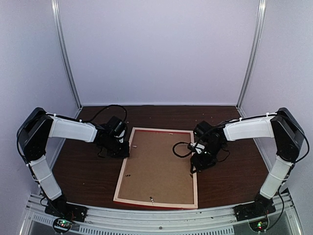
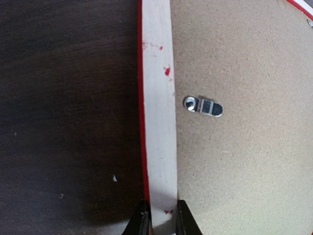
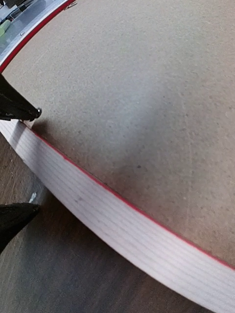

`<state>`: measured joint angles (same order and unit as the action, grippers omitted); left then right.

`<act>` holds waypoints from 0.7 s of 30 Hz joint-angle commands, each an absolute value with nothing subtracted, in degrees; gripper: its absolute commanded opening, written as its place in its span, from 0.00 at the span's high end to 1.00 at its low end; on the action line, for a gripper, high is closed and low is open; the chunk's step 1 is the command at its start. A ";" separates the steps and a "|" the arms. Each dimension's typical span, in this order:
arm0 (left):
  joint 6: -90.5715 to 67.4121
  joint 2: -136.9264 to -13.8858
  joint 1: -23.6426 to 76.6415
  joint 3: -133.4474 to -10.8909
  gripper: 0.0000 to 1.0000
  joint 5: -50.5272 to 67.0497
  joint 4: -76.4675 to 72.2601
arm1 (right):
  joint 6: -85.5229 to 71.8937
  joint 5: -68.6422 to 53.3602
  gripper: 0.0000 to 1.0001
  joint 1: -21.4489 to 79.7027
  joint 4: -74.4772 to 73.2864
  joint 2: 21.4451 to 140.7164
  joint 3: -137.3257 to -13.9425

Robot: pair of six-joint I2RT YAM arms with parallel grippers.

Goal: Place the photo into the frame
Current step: Press the fastener onto the backboard.

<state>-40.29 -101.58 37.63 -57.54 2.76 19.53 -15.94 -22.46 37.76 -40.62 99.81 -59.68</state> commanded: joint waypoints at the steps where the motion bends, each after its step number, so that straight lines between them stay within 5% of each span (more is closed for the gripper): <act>1: -38.69 -103.14 38.67 -56.86 0.85 5.15 21.86 | -18.21 -20.74 0.44 39.78 -40.89 98.28 -57.54; 21: -38.48 -103.45 38.67 -57.22 0.84 5.52 21.75 | -17.78 -10.12 0.56 43.81 -47.89 100.76 -60.26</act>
<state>-40.18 -101.60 37.63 -57.56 2.76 19.53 -18.20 -17.12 43.20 -43.51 99.24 -60.12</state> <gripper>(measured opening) 0.170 0.451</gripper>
